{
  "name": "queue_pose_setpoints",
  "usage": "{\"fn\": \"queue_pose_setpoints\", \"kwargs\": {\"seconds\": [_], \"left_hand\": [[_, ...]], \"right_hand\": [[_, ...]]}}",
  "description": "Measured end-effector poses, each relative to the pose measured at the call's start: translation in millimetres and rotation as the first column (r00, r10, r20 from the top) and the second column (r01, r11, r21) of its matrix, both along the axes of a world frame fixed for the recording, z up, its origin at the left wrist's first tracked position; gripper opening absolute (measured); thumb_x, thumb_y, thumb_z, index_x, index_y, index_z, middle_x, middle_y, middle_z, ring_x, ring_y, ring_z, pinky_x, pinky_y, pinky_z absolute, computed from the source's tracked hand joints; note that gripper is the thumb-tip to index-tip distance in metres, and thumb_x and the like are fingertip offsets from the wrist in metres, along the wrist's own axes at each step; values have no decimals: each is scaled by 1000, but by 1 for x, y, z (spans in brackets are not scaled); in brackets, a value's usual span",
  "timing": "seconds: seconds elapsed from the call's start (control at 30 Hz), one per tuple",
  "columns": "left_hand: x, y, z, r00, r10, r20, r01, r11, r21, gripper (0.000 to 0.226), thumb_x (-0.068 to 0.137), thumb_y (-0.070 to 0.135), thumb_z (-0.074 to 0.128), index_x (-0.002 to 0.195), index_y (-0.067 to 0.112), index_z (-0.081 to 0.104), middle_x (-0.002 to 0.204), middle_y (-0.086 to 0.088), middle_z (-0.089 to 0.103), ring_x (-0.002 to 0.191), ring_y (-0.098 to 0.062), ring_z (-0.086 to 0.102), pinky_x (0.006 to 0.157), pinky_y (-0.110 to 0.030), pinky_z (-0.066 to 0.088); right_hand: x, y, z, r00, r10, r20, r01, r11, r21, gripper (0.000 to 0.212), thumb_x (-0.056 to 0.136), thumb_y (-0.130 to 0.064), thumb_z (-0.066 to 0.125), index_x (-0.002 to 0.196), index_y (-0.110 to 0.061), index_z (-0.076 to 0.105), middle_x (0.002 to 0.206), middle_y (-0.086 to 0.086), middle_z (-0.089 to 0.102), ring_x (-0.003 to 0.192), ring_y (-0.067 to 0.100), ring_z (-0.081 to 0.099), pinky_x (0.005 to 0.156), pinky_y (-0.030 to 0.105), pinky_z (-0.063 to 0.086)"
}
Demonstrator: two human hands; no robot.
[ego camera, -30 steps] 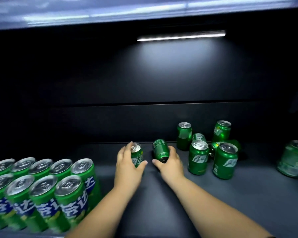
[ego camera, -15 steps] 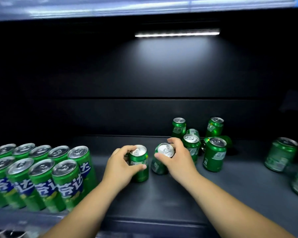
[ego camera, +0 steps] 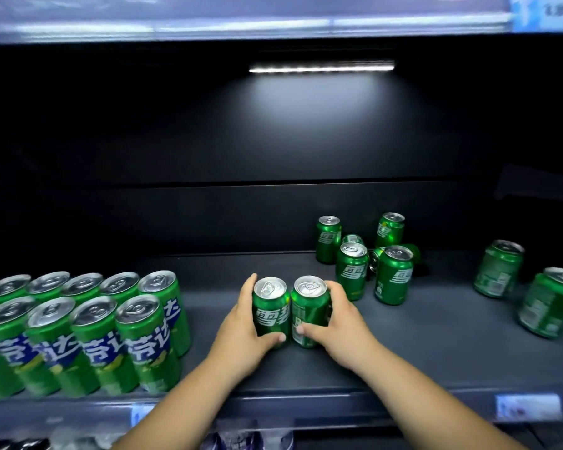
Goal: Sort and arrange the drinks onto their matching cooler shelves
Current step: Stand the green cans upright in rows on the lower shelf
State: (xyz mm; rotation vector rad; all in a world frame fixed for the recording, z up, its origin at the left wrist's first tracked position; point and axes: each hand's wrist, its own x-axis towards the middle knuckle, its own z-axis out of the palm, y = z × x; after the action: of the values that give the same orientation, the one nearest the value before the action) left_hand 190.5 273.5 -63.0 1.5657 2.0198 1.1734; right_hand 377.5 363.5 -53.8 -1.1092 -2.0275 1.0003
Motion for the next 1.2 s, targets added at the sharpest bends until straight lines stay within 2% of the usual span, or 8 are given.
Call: {"fn": "queue_pose_setpoints", "kwargs": {"seconds": [0.1, 0.2, 0.43, 0.6, 0.77, 0.93, 1.07, 1.2], "left_hand": [[-7, -18, -3, 999, -28, 15, 28, 999, 21, 100, 58, 28, 90, 133, 58, 29, 129, 22, 59, 118, -4, 58, 103, -34, 47], [-14, -39, 0, 998, -61, 1, 61, 998, 13, 88, 59, 27, 91, 115, 65, 34, 117, 27, 61, 112, 0, 59, 95, -22, 46], [-32, -69, -9, 999, -35, 10, 35, 999, 8, 77, 43, 64, 85, 108, 39, 54, 107, 17, 63, 103, -4, 61, 90, -36, 53], [-31, -74, -10, 999, -33, -29, 31, 998, -57, 76, 45, 74, 76, 107, 38, 49, 109, 17, 63, 103, -9, 61, 88, -38, 52], [-33, -75, -9, 995, -87, -56, 78, 987, -142, 71, 53, 61, 75, 114, 44, 42, 116, 20, 65, 107, -11, 63, 90, -36, 52], [-29, -76, -5, 999, -32, -30, 28, 990, -142, 76, 47, 69, 80, 108, 42, 43, 109, 21, 66, 101, -10, 63, 86, -35, 53], [-27, -75, -7, 996, -4, -89, -5, 995, -100, 80, 45, 75, 75, 109, 40, 42, 111, 18, 58, 104, -10, 59, 85, -36, 52], [-28, -75, -9, 999, -11, -47, 6, 996, -91, 77, 50, 66, 75, 114, 43, 39, 114, 18, 62, 105, -11, 61, 87, -37, 53]], "right_hand": [[0, -22, -4, 1000, -30, -7, 30, 1000, -7, 73, 68, -27, 90, 124, -35, 43, 120, -11, 62, 112, 7, 58, 93, 22, 44], [-2, -44, -8, 999, -45, -20, 45, 999, -12, 71, 66, -31, 91, 119, -38, 45, 118, -14, 63, 111, 5, 60, 95, 25, 48], [-29, -91, -17, 967, -247, 64, 240, 965, 103, 90, 46, -67, 82, 121, -33, 45, 122, -7, 58, 117, 18, 55, 96, 37, 47], [-23, -99, -16, 977, -187, 98, 184, 982, 35, 92, 57, -56, 73, 136, -48, 26, 131, -11, 60, 121, 19, 58, 99, 40, 49], [-17, -97, -18, 973, -218, 71, 220, 976, -8, 92, 43, -68, 84, 120, -48, 37, 124, -13, 61, 114, 12, 61, 97, 44, 52], [-18, -98, -13, 972, -184, 146, 183, 983, 21, 77, 52, -65, 73, 120, -46, 41, 120, -18, 63, 112, 12, 60, 94, 40, 51], [-15, -91, -17, 984, -159, 76, 161, 987, -24, 74, 52, -60, 83, 116, -47, 47, 113, -17, 69, 106, 8, 65, 94, 44, 54], [-13, -88, -19, 989, -139, 48, 141, 990, -32, 76, 51, -60, 86, 117, -49, 49, 112, -20, 70, 106, 4, 66, 95, 43, 54]]}}
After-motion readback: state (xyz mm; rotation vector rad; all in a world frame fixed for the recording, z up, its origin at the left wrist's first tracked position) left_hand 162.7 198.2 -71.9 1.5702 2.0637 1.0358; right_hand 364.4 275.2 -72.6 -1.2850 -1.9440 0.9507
